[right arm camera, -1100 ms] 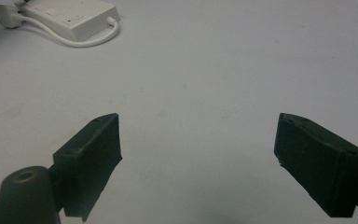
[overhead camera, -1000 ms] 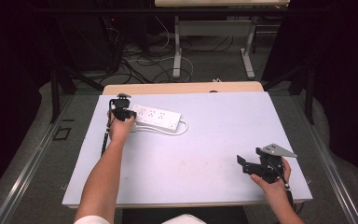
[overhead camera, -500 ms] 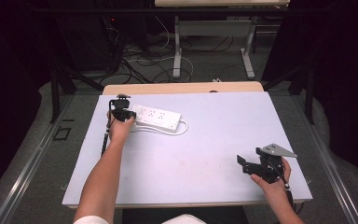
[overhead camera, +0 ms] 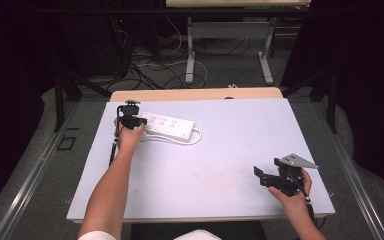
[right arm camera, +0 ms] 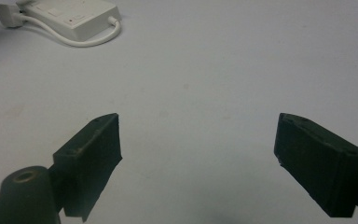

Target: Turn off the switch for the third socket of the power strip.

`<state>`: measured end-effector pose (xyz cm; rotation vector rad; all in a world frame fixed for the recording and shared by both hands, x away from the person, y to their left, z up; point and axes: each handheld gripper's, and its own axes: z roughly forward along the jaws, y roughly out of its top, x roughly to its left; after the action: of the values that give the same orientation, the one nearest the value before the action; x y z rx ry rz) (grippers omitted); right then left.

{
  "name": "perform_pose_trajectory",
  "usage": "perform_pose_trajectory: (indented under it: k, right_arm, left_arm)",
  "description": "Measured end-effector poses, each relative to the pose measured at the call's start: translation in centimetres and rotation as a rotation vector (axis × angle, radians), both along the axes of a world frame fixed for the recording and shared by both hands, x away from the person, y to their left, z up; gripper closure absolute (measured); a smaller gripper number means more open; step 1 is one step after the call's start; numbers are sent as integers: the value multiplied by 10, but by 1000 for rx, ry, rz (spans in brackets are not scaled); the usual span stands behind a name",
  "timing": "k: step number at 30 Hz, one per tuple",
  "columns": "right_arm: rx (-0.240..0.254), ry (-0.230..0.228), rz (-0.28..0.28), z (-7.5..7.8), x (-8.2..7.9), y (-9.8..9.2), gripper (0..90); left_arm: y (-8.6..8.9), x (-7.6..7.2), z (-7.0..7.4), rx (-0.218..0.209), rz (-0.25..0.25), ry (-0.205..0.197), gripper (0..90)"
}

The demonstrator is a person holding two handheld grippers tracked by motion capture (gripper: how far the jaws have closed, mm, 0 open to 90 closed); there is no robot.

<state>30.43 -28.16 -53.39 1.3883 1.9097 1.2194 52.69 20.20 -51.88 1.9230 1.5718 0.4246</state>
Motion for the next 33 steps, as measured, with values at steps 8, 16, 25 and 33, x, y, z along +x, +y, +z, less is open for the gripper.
perform_pose_trajectory:
  k: [8,16,25,33]
  right_arm:
    - [-2,1,10,0,0,0,142]
    - [-3,-1,12,0,0,0,142]
    - [-4,-2,12,0,0,0,142]
    - [-7,-8,16,1,0,0,142]
  left_arm:
    - [3,-2,6,-19,-7,-30,792]
    - [3,-5,11,-28,-14,-58,715]
    - [3,-9,19,-50,-8,-108,626]
    - [5,-13,26,-73,-12,-135,589]
